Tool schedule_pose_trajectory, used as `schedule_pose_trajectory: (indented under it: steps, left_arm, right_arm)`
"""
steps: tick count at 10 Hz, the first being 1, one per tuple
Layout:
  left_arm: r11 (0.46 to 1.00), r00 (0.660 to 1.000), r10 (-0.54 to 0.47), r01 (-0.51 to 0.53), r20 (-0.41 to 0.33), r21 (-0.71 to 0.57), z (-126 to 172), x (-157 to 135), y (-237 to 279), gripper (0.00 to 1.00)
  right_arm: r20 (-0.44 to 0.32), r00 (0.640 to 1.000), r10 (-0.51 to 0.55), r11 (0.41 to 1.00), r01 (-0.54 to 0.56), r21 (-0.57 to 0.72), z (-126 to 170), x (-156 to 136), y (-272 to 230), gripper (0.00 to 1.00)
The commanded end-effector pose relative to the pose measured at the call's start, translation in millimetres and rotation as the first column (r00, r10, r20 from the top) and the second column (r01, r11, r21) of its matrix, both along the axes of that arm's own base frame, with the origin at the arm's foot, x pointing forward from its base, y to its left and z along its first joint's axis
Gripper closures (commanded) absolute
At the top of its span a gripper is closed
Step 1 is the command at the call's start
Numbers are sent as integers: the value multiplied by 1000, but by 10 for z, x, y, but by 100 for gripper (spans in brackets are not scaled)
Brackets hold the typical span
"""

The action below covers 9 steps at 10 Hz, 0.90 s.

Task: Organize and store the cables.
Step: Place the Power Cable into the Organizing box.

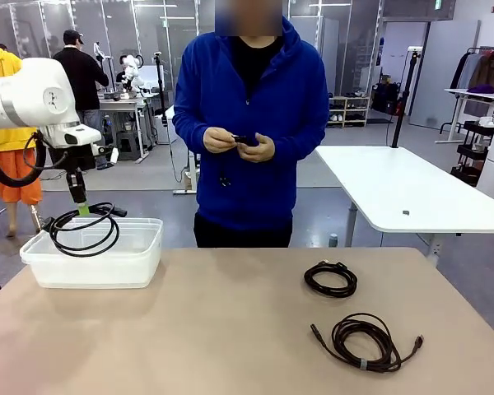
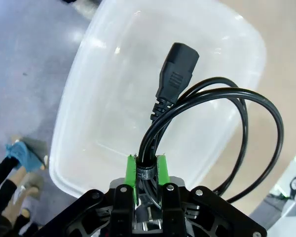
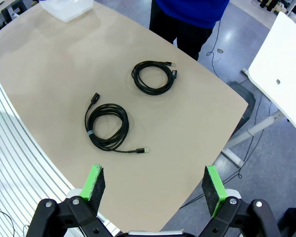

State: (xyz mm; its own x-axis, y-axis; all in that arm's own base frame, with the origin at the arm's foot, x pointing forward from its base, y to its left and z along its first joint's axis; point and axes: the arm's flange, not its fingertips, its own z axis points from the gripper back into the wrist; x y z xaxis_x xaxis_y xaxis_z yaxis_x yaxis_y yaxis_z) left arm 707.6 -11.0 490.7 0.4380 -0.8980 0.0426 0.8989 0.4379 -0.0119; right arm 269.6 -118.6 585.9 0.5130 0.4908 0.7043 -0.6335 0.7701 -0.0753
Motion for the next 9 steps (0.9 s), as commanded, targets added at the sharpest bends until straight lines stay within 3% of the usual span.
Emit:
schedule_pose_trajectory:
  steps: [1, 9]
  left_arm:
    - [995, 994, 101, -101, 47, -4, -133, 160, 24, 81]
    - [994, 994, 104, -104, 21, 41, -203, 76, 16, 24]
  right_arm:
    - [4, 1000, 9, 1000, -9, -3, -11, 3, -17, 0]
    - [4, 1000, 9, 1000, -9, -3, -11, 3, -17, 0]
